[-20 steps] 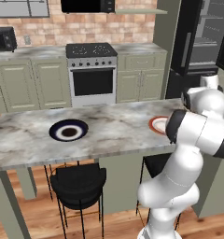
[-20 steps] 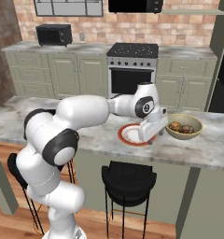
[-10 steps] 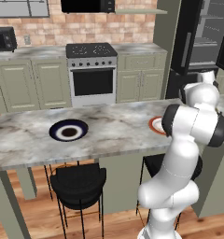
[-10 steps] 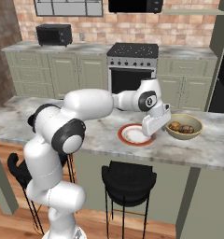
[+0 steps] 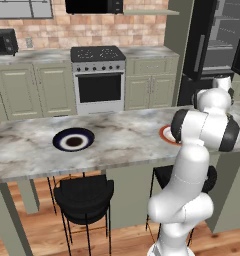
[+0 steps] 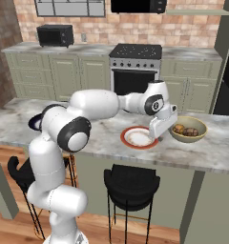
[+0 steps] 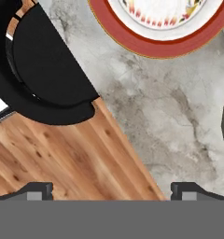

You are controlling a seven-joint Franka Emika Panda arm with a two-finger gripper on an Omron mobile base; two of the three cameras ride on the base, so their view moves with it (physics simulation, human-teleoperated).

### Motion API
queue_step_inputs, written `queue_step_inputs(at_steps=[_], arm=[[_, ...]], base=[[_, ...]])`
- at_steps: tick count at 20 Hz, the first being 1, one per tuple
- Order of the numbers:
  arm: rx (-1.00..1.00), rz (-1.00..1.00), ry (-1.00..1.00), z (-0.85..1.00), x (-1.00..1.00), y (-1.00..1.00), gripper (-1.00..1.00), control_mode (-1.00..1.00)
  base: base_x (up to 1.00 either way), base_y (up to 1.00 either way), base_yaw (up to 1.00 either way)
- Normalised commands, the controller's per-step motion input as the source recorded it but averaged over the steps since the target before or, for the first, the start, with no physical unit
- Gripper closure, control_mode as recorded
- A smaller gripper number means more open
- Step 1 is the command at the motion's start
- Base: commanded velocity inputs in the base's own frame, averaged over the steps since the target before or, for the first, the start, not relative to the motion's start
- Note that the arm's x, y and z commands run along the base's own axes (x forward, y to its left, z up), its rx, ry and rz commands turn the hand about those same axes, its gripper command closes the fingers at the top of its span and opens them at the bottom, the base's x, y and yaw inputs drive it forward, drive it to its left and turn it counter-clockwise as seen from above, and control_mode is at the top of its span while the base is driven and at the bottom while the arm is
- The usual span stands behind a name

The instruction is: Pick the chicken drumstick and potato from their plates and place them in the bowl. Then put the bowl in the fridge.

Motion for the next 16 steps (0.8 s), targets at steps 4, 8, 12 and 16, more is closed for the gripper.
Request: queue_step_inputs(at_steps=[4,8,12,16], arm=[[-0.05,0.0,-0.02,-0.14,0.4,0.0,-1.0,-1.0],[-0.1,0.0,0.0,-0.14,0.39,0.0,-1.0,-1.0],[-0.08,0.0,0.0,-0.23,0.34,-0.02,-1.0,-1.0],[-0.08,0.0,0.0,-0.3,0.26,-0.1,-1.0,-1.0]], base=[[0.0,0.0,0.0],[0.0,0.0,0.0],[0.0,0.0,0.0],[0.0,0.0,0.0]])
